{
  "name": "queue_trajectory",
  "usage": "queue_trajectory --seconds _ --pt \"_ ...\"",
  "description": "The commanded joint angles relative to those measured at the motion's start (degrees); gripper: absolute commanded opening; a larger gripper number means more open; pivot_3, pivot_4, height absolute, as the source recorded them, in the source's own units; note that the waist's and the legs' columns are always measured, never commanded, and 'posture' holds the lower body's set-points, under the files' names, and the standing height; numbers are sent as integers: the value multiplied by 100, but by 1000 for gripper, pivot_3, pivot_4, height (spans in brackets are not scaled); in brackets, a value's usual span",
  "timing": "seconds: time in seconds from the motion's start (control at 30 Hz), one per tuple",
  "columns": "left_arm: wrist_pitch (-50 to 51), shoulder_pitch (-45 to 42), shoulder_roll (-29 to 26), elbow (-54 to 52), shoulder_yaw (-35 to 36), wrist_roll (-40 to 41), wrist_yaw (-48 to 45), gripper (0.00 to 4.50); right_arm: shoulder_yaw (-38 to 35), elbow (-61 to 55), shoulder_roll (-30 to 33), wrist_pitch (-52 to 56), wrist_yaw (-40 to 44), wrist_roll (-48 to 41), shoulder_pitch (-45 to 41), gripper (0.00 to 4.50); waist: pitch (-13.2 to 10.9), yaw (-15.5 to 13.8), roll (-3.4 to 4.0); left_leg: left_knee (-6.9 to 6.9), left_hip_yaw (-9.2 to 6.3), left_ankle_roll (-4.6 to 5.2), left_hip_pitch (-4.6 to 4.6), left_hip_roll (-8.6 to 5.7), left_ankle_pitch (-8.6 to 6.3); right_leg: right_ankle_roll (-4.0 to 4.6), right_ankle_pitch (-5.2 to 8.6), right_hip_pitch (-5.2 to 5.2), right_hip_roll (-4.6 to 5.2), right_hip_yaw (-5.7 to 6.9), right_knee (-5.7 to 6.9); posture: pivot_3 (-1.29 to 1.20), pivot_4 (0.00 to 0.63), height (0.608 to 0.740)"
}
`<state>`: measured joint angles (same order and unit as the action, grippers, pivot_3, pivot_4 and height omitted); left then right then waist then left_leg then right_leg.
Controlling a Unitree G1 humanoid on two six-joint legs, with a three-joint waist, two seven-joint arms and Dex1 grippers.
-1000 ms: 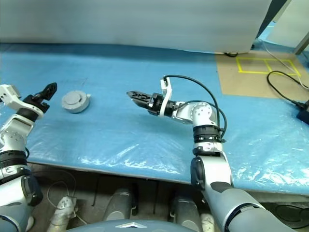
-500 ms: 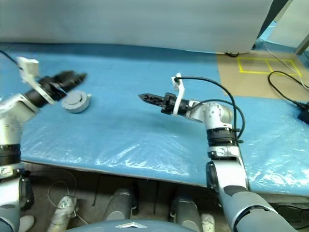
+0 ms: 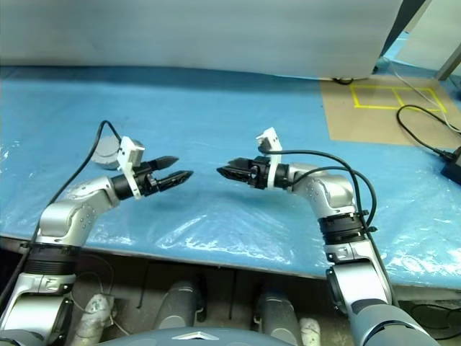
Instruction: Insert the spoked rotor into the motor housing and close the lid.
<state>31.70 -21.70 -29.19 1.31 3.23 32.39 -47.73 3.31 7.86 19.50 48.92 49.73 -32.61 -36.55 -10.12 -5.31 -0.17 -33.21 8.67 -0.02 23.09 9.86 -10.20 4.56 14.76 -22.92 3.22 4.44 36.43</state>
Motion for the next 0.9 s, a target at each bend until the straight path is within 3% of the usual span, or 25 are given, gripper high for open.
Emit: queue_trajectory --seconds 0.03,0.9 --pt "-62 25 -7 -297 51 -15 -6 4427 -186 -38 -52 7 -58 -102 -223 3151 0 2 0 0 0 12 0 0 7 0 0 0 0 0 1 0 150 740" --pt "14 -78 -35 -290 456 44 349 4427 -183 374 -392 -263 38 29 -491 3151 0 -2 0 -1 0 18 0 0 10 17 10 -1 0 0 7 0 150 740"
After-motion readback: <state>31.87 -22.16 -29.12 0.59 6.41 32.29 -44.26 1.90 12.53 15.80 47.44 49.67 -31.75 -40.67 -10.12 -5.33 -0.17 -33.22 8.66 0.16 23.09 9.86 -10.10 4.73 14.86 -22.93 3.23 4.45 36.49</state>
